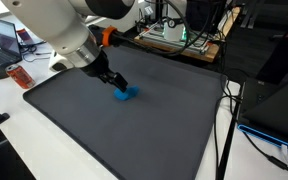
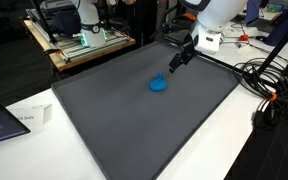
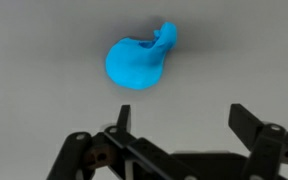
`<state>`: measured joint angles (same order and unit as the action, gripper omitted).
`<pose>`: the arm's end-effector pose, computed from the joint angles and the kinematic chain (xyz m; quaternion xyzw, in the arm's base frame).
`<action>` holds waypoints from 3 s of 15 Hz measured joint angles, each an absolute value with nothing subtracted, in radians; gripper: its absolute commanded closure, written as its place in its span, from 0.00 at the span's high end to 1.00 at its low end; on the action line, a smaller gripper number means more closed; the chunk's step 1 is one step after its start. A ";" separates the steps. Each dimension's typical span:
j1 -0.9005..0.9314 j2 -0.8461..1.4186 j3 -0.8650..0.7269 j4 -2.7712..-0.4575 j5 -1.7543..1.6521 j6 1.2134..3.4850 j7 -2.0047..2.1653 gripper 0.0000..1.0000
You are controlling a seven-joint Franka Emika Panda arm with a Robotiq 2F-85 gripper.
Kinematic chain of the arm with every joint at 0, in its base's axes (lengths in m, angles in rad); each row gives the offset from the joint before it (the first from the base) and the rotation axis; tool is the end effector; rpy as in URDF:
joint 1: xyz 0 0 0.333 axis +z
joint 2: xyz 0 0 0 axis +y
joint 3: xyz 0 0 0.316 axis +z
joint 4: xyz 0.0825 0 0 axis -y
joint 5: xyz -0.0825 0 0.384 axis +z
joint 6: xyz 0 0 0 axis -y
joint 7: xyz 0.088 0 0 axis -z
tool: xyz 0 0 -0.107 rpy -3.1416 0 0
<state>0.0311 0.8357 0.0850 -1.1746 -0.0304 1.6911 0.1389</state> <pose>0.7195 0.0649 0.2671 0.9872 -0.0159 -0.1587 0.0015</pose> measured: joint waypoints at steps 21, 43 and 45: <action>-0.072 0.349 0.066 -1.983 0.313 2.252 -0.090 1.00; -0.123 0.258 0.112 -2.332 0.914 2.695 -0.604 1.00; -0.123 0.245 0.123 -2.356 0.976 2.718 -0.660 1.00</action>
